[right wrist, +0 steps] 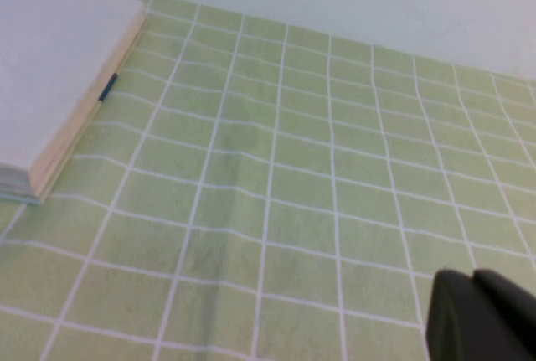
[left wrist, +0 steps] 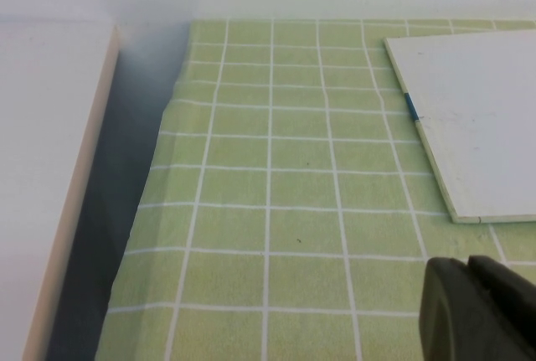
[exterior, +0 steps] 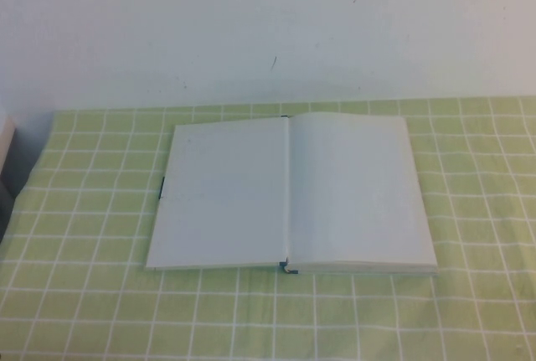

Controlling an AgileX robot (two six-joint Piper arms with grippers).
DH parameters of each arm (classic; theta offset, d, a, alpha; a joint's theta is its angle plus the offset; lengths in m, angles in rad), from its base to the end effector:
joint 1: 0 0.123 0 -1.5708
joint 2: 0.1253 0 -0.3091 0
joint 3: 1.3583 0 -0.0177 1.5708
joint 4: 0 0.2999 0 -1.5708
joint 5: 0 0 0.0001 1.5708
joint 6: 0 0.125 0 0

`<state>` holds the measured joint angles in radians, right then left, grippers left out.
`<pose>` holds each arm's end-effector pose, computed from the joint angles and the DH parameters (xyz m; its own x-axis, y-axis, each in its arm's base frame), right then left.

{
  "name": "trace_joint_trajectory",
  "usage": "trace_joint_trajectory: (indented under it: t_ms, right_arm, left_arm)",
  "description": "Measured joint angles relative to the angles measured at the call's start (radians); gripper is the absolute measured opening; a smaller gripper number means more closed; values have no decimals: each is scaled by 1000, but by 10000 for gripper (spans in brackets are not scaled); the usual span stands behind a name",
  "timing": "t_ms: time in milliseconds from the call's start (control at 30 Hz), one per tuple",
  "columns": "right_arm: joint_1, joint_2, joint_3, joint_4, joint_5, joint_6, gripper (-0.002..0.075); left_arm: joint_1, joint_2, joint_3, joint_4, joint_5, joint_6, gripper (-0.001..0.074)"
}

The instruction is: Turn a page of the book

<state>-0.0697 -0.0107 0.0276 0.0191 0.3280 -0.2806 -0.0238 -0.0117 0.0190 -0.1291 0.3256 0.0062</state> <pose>0.1115 -0.0070 0.1651 -0.2620 -0.2419 -0.9343 -0.0044 0.9684 -0.2494 0.1115 -0.0078 0.1694 -0.2465 -0.1100 -0.9629 0.0354 0.9919 -0.1224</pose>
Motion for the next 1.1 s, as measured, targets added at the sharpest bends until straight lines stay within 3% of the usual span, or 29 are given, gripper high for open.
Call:
trace_joint_trajectory:
  t_ms: [1100]
  right_arm:
    - [-4, -1, -4, -8, 22, 55, -2]
  left_arm:
    - [0, -1, 0, 0, 0, 0, -4]
